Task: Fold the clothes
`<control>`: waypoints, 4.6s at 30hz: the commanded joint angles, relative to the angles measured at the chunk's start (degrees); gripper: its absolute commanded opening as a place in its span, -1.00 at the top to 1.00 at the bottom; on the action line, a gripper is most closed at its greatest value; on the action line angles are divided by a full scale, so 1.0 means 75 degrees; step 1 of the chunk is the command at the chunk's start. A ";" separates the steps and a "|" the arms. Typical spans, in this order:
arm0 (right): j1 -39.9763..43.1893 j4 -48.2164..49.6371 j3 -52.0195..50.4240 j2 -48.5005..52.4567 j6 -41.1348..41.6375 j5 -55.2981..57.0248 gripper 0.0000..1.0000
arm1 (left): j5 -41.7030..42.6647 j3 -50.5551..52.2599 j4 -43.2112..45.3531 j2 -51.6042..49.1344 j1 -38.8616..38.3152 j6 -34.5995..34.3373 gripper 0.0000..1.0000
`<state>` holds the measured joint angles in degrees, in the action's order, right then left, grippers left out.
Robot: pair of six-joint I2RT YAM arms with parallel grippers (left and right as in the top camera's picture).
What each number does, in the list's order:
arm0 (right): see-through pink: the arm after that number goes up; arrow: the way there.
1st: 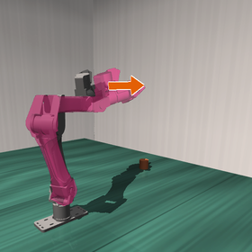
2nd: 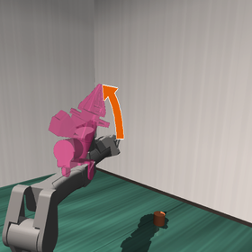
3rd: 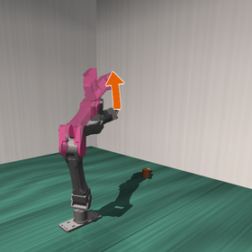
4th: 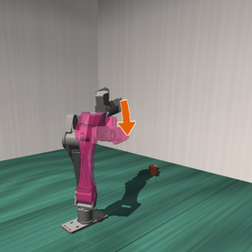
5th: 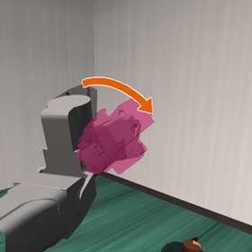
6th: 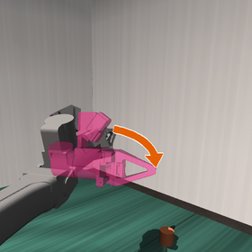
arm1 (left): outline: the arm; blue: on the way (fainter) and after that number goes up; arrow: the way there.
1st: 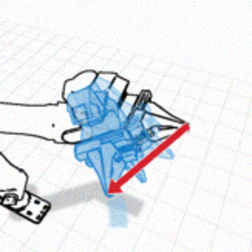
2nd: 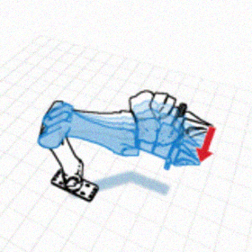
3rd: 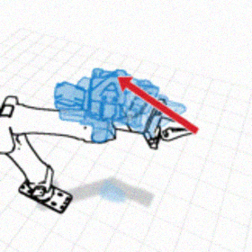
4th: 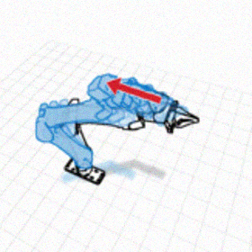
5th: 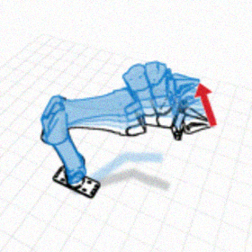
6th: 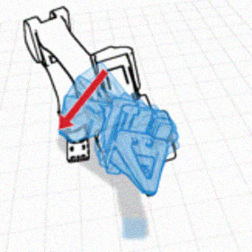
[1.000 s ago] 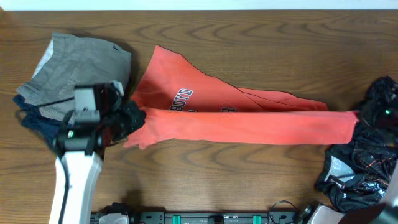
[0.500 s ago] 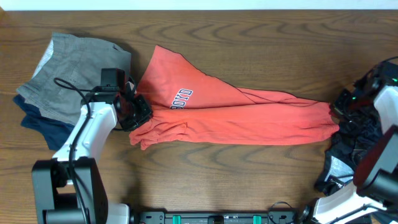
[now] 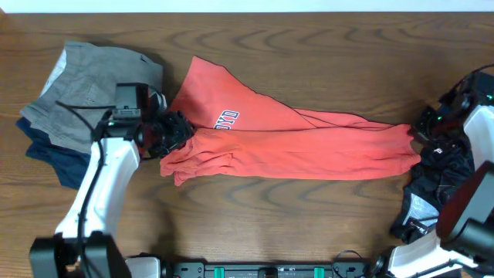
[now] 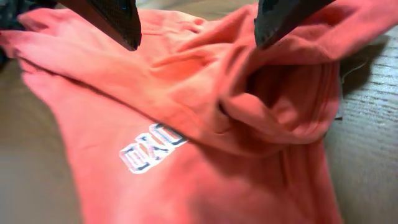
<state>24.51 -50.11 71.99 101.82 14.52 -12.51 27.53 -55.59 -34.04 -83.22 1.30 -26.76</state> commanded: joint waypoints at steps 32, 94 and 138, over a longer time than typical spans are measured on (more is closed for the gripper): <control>0.0029 0.2888 -0.2331 -0.0274 0.0691 0.0527 0.11 | -0.0248 0.0198 -0.0595 -0.0466 0.0032 0.0277 -0.24; 0.0370 -0.0085 -0.1679 -0.0810 0.1029 -0.0017 0.13 | -0.0248 0.0198 -0.0600 -0.0466 0.0032 0.0274 -0.24; -0.0032 0.1402 -0.2474 -0.0810 0.2177 0.0667 0.19 | -0.0245 0.0198 -0.0597 -0.0466 0.0032 0.0274 -0.24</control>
<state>24.77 -39.83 53.80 95.88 28.75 -8.91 26.57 -54.65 -38.50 -86.52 1.30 -25.45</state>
